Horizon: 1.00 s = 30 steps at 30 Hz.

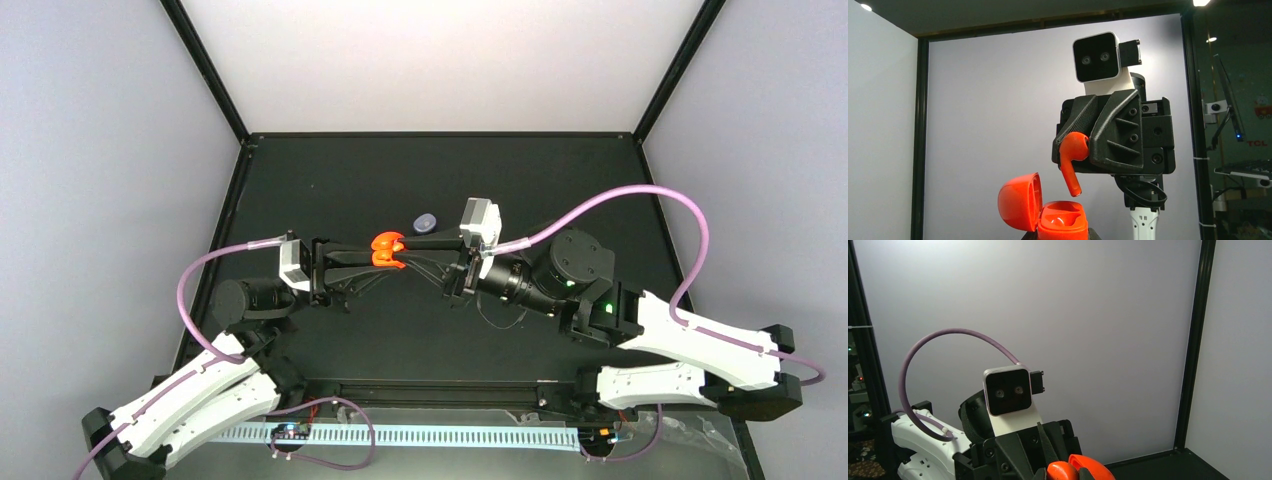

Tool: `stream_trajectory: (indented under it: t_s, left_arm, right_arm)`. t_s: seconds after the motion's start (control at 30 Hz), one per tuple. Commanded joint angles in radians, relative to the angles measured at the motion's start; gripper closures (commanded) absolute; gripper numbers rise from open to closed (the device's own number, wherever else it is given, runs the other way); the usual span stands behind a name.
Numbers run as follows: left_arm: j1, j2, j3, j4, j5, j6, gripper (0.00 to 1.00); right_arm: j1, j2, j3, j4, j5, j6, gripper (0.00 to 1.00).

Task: Insert the wireless bluetooth earbuds into the charging case
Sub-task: Place the earbud in the charging case.

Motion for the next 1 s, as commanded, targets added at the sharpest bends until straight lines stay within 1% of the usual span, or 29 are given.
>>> stream_trajectory:
  t_s: [0.0,0.97]
  left_arm:
    - [-0.004,0.003,0.022,0.049,-0.013,-0.015,0.98]
    - [-0.004,-0.017,0.026,0.048,-0.025,-0.02,0.98]
  right_arm:
    - [0.008,0.002,0.007,0.05,0.037,-0.015,0.89]
    - [0.009,0.021,0.008,0.018,0.031,0.004,0.89]
